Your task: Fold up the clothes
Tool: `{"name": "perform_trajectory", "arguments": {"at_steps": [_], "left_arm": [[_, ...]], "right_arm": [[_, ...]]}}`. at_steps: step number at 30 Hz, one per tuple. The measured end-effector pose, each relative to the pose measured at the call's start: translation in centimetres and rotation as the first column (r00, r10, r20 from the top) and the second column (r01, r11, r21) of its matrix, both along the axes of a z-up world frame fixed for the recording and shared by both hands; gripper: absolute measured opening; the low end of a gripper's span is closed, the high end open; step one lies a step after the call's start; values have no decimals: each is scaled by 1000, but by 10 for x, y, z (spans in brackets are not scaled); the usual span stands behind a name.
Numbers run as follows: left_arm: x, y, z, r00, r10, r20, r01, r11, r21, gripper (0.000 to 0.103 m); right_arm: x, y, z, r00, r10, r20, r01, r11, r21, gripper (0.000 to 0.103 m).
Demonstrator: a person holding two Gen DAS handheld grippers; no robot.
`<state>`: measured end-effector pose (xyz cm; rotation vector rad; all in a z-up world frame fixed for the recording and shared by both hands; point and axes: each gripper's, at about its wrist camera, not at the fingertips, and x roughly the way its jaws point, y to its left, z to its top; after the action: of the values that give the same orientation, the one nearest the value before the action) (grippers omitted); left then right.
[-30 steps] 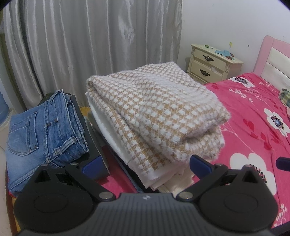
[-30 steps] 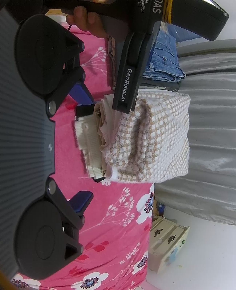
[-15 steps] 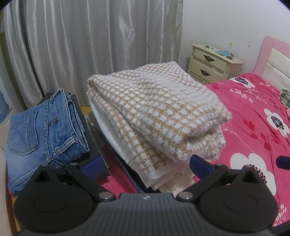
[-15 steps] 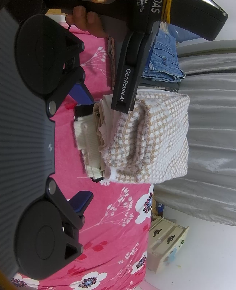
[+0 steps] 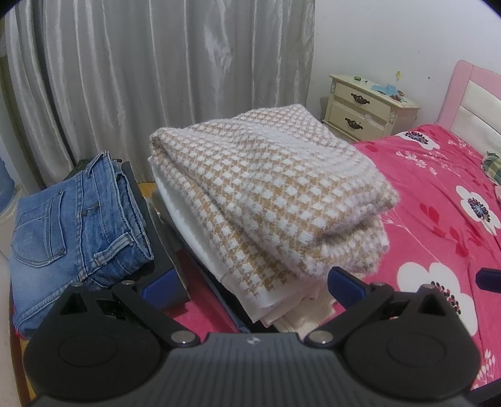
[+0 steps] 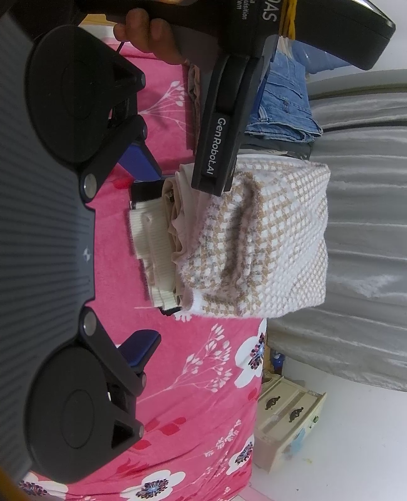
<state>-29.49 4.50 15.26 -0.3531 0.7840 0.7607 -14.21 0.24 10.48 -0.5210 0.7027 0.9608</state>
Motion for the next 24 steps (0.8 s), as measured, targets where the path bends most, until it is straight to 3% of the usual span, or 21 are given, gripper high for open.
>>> {"name": "perform_trajectory", "arguments": {"at_steps": [24], "left_arm": [[1,2,1,1000,-5,-2,5,1000,6,103]], "right_arm": [[1,1,-1,1000,-1,-6,1,1000,-4,102]]}}
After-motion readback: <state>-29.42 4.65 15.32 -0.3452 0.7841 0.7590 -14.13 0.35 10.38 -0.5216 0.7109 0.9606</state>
